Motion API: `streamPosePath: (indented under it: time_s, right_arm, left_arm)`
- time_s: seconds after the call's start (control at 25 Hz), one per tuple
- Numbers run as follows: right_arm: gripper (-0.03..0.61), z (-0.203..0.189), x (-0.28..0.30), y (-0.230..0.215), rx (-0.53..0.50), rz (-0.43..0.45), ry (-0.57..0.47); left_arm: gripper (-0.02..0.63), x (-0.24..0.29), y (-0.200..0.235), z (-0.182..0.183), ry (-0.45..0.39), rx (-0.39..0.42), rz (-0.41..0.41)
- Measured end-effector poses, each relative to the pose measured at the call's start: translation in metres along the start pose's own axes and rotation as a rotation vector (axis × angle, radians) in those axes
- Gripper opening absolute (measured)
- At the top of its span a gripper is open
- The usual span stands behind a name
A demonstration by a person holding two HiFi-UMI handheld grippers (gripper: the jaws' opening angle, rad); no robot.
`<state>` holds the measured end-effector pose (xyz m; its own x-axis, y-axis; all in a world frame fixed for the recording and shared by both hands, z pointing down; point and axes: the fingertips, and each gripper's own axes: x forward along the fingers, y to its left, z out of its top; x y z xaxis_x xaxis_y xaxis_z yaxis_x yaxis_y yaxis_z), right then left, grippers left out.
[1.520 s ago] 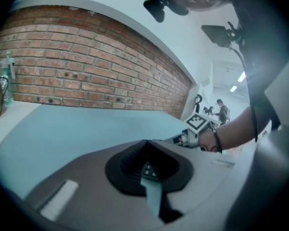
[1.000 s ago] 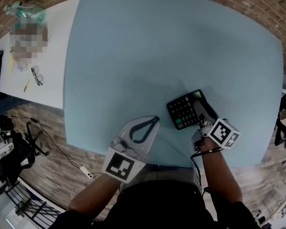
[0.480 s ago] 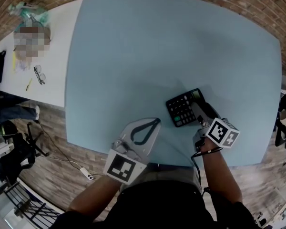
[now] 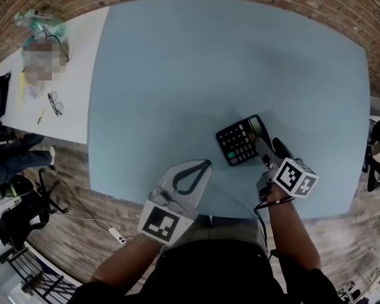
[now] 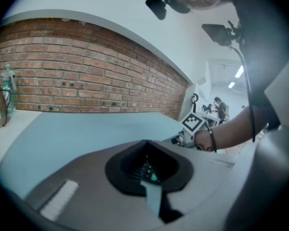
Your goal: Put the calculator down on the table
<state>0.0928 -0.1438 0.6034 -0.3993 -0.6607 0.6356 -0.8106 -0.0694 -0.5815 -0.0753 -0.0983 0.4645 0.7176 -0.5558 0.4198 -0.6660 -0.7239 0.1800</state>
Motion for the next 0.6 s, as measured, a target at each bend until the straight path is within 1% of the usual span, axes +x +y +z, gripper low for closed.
streamPosePath:
  time_s: [0.16, 0.32, 0.48, 0.6]
  right_arm:
    - [0.362, 0.005, -0.012, -0.003, 0.008, -0.002, -0.044]
    - [0.363, 0.007, -0.027, -0.005, 0.006, 0.004, -0.073]
    - [0.362, 0.02, -0.043, 0.003, -0.014, 0.06, -0.155]
    - [0.362, 0.032, -0.057, 0.01, -0.062, 0.084, -0.206]
  left_arm:
    - [0.003, 0.0, -0.01, 0.002, 0.0, 0.036, -0.017]
    - [0.003, 0.002, -0.018, 0.012, -0.02, 0.045, -0.027]
    - [0.003, 0.003, -0.016, 0.025, -0.047, 0.065, -0.026]
    - [0.003, 0.001, -0.005, 0.04, -0.075, 0.073, -0.006]
